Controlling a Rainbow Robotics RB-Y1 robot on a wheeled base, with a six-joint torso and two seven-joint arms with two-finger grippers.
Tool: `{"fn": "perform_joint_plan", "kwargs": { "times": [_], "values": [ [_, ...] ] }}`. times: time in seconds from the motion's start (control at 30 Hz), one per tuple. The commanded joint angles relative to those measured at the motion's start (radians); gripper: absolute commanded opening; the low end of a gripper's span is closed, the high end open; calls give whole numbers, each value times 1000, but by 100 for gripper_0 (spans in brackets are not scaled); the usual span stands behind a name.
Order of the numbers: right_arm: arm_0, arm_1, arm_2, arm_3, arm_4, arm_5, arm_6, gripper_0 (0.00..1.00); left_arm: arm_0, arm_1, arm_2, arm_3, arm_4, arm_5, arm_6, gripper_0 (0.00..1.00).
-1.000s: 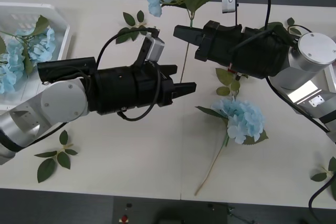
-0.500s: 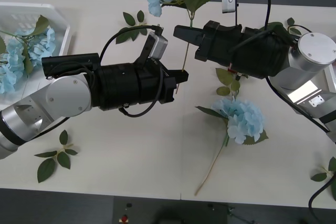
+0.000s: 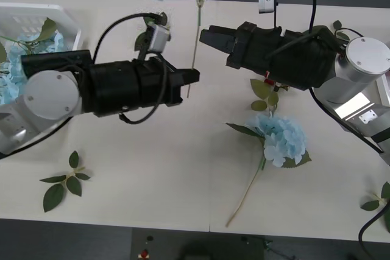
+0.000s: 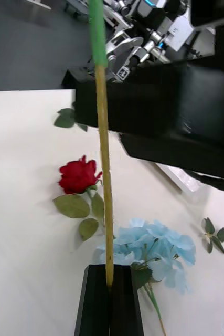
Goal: Put the red flowers into the right box and the blue flowers into the left box
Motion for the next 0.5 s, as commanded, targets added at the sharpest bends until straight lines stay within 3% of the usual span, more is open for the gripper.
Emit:
{"fn": "perform_joint_plan", "kwargs": {
  "times": [0.03, 0.13, 0.27, 0.33, 0.37, 0.5],
  "values": [
    [-41, -43, -4, -25, -13, 13, 11, 82, -68, 201, 17, -53, 119, 4, 17, 0],
    [-41, -66, 3, -25, -25, 33, -29, 82, -71, 343, 46, -68, 185, 60, 12, 0],
    [-43, -184, 72, -43, -101, 56, -198, 82, -69, 598, 115, -42, 268, 275, 3, 0],
    [-41, -235, 98, -63, -122, 49, -233, 82, -69, 646, 127, -17, 264, 344, 0, 0],
    [-41, -312, 151, -97, -144, 30, -288, 82, -68, 701, 143, 33, 223, 450, -11, 0],
    [-40, -458, 244, -184, -207, -36, -420, 82, -69, 756, 147, 194, 93, 585, -91, 0]
  ]
}}
